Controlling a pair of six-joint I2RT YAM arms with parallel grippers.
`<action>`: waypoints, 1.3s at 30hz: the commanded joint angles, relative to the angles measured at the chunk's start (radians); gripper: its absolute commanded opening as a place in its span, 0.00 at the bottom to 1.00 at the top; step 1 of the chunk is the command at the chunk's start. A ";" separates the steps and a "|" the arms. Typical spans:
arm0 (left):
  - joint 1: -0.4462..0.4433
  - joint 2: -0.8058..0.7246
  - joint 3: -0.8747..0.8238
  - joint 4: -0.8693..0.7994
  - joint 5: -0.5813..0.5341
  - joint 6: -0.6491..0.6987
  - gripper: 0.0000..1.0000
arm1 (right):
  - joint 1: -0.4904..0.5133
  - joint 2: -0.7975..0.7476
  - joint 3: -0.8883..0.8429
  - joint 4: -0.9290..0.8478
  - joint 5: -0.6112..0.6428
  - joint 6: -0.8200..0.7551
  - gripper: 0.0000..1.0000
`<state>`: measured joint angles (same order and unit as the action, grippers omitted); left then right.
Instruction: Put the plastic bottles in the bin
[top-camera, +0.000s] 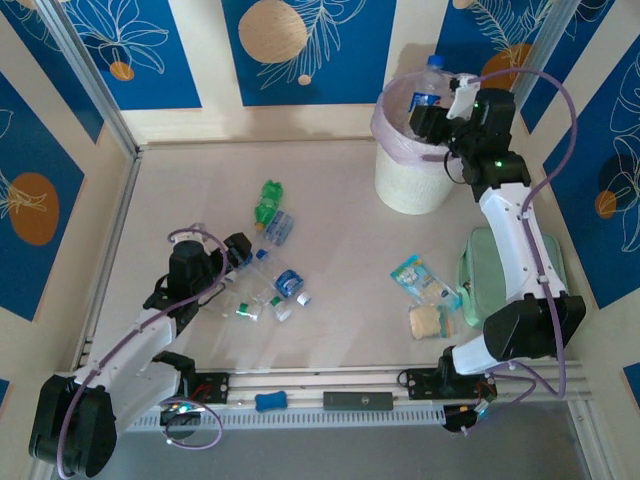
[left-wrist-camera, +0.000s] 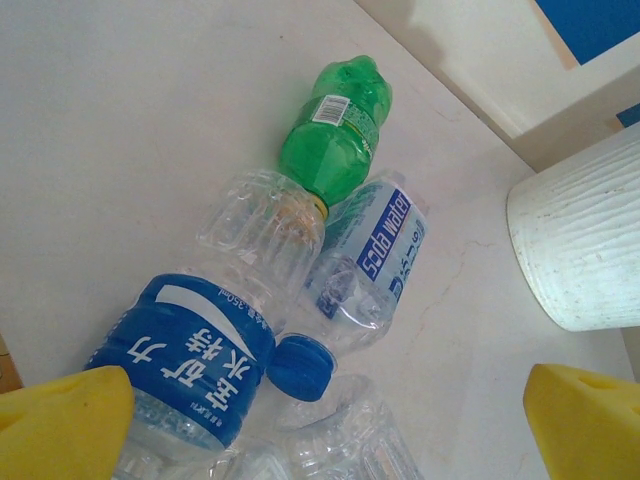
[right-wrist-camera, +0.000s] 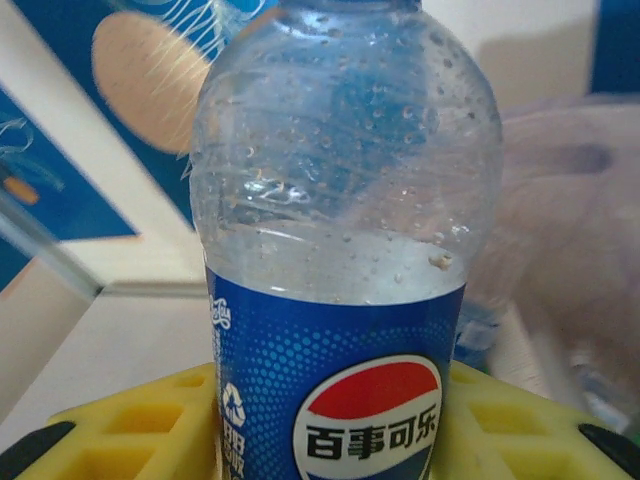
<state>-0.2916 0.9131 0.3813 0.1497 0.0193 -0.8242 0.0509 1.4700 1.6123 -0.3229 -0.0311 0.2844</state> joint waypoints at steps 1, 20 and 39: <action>0.011 -0.004 -0.010 0.032 0.021 -0.015 1.00 | -0.017 0.040 0.072 0.008 0.120 -0.048 0.46; 0.010 -0.038 -0.010 -0.005 0.012 -0.002 1.00 | -0.062 0.409 0.421 -0.323 0.186 -0.109 0.49; 0.011 -0.012 0.019 -0.006 0.011 0.019 1.00 | -0.051 0.394 0.559 -0.375 0.146 -0.064 0.83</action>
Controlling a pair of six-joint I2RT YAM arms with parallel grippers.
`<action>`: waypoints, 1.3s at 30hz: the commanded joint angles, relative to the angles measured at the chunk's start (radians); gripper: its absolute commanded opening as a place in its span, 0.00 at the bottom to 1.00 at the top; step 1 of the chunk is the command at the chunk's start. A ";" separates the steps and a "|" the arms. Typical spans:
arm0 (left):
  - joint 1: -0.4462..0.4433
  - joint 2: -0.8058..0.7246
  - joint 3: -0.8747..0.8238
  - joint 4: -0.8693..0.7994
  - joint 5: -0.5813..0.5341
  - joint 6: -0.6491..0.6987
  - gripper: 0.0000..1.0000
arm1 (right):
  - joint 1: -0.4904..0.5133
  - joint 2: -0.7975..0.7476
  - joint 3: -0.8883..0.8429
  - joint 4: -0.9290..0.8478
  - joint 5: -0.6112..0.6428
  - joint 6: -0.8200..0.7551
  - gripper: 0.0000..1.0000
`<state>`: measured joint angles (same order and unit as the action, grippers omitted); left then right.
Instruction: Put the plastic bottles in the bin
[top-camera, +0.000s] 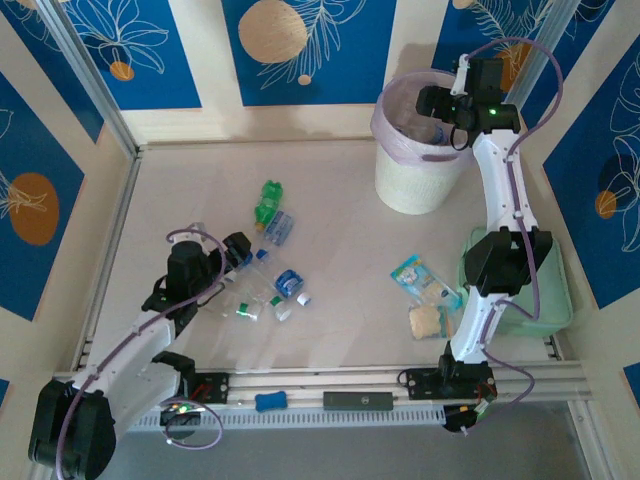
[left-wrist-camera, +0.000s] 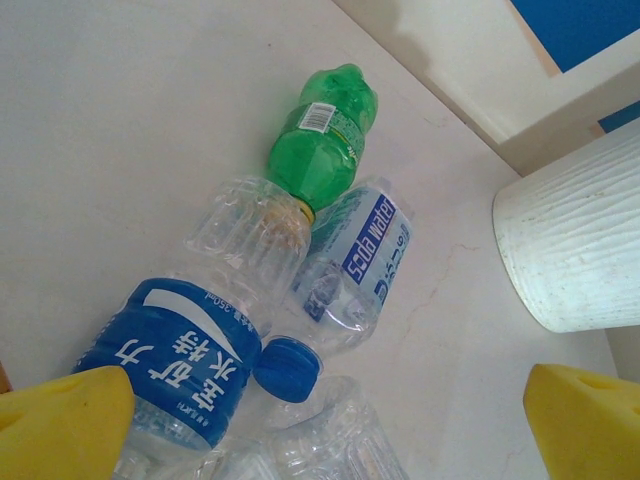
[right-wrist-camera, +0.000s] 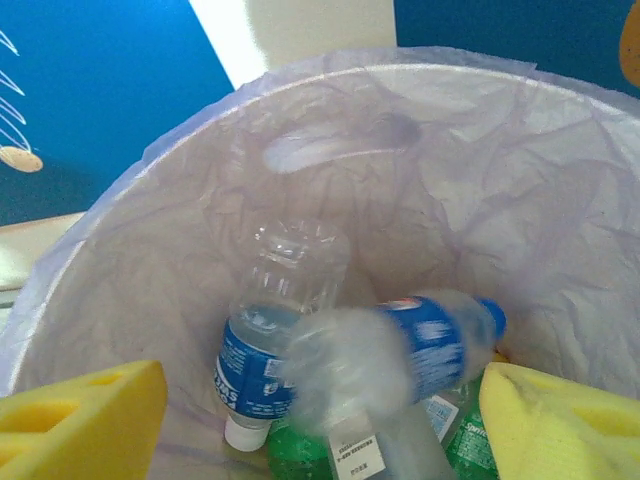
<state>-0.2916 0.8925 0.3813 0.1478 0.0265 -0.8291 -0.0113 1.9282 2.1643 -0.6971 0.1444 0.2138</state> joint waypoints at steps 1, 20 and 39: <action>0.011 0.013 0.020 -0.001 0.006 0.024 1.00 | 0.017 -0.086 -0.009 0.011 -0.034 0.008 0.84; 0.028 0.135 0.237 -0.213 -0.147 0.265 1.00 | 0.246 -0.606 -0.859 0.409 -0.246 0.175 0.99; 0.120 0.171 0.251 -0.448 -0.388 0.217 1.00 | 0.454 -0.629 -1.180 0.642 -0.171 0.355 0.99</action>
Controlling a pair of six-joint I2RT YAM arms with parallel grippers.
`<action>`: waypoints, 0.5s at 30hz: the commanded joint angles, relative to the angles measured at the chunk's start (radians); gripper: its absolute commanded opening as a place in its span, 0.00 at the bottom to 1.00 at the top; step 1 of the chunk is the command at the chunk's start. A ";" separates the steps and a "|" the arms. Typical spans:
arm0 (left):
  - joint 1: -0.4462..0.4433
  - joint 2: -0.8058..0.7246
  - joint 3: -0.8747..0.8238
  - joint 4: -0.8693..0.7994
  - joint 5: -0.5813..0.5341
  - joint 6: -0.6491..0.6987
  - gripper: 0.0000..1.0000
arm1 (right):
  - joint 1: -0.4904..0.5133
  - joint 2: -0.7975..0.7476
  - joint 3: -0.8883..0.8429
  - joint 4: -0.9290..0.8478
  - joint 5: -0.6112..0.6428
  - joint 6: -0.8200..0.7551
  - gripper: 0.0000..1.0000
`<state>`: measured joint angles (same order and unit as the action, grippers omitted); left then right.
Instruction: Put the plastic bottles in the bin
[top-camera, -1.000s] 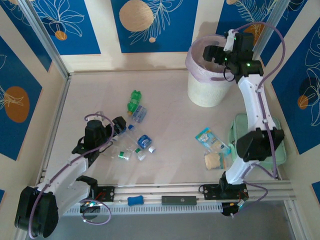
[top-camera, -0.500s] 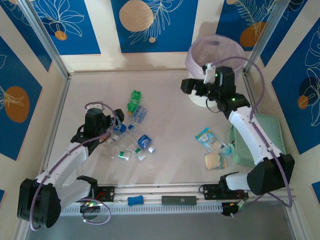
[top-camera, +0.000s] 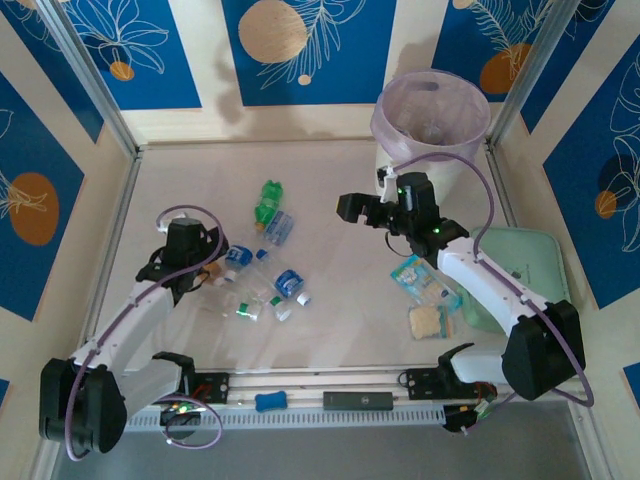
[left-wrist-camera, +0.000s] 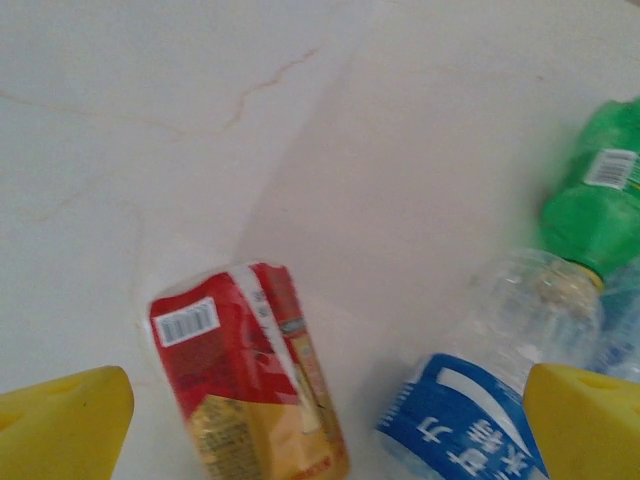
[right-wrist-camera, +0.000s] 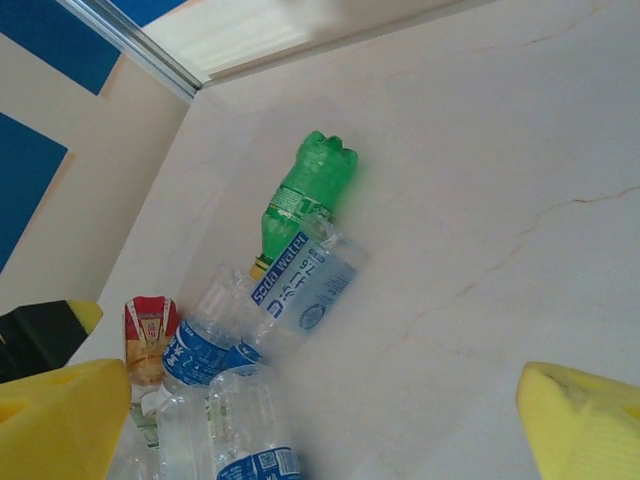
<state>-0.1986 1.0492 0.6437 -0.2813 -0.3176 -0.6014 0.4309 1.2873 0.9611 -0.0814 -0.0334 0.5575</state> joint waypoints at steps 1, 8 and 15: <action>0.036 0.024 -0.016 -0.010 -0.040 -0.013 1.00 | 0.015 0.012 0.025 0.025 0.010 0.011 0.99; 0.089 0.158 -0.025 0.056 0.016 -0.028 1.00 | 0.025 -0.003 0.023 0.018 0.029 0.014 0.99; 0.106 0.302 -0.007 0.137 0.053 -0.045 0.97 | 0.029 -0.015 0.034 -0.006 0.043 0.007 0.99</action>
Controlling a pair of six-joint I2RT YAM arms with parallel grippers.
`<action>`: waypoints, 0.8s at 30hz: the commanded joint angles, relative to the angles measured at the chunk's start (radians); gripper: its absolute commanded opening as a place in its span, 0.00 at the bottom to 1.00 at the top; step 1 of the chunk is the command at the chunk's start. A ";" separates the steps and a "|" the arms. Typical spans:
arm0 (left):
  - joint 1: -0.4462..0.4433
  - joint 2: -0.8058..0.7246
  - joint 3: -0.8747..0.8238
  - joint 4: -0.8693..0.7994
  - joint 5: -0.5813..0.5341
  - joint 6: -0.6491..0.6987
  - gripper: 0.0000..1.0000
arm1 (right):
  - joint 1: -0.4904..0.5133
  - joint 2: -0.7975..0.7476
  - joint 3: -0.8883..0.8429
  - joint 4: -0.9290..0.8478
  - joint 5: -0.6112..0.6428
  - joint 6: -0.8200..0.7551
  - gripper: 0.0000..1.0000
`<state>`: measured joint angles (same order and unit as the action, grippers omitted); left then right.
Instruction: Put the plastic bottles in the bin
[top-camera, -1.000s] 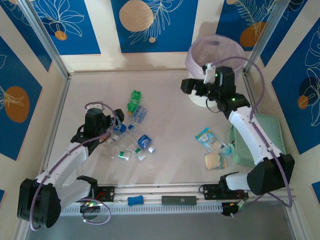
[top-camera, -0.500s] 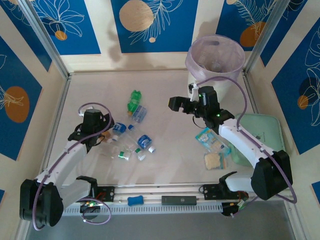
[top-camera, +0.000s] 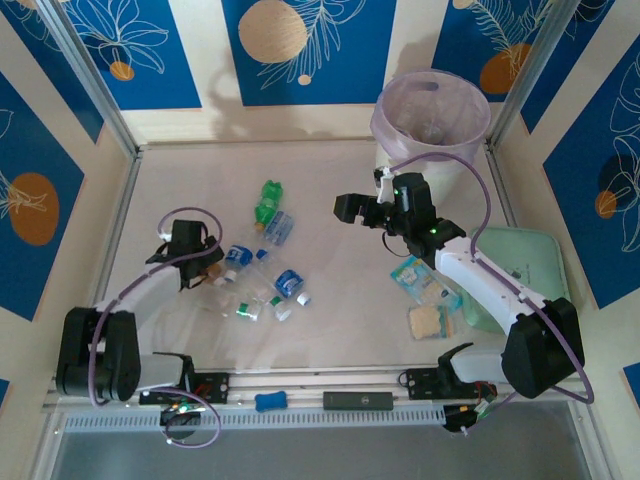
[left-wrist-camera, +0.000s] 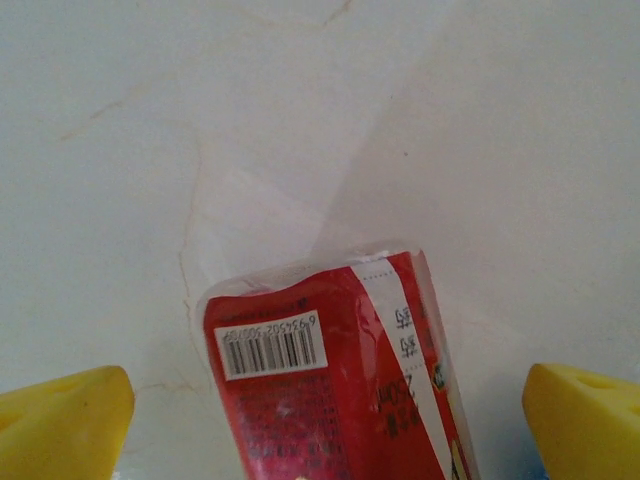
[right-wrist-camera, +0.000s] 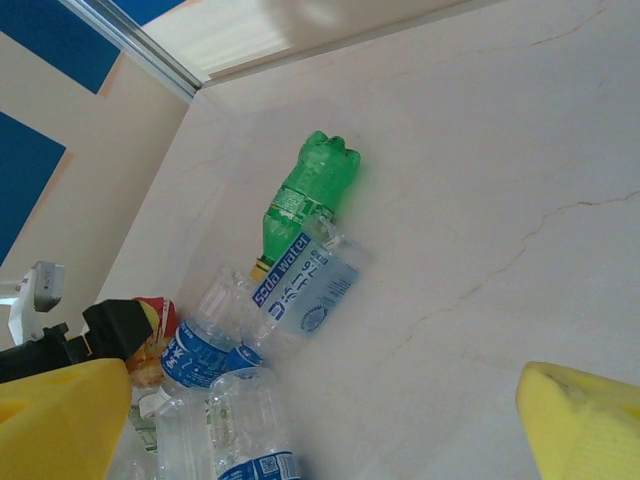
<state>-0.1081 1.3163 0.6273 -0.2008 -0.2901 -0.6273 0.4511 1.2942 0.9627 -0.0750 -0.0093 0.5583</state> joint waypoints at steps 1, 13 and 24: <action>0.016 0.050 0.012 0.068 0.029 -0.022 0.96 | 0.009 -0.024 0.033 -0.017 0.022 0.007 0.99; 0.029 0.158 0.018 0.155 0.057 -0.049 0.68 | 0.009 -0.055 0.037 -0.053 0.050 -0.012 0.99; 0.031 0.052 0.012 0.174 -0.021 -0.048 0.50 | 0.009 -0.043 0.047 -0.044 0.032 -0.011 0.99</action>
<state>-0.0910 1.4181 0.6273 -0.0463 -0.2653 -0.6792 0.4526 1.2644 0.9733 -0.1207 0.0265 0.5568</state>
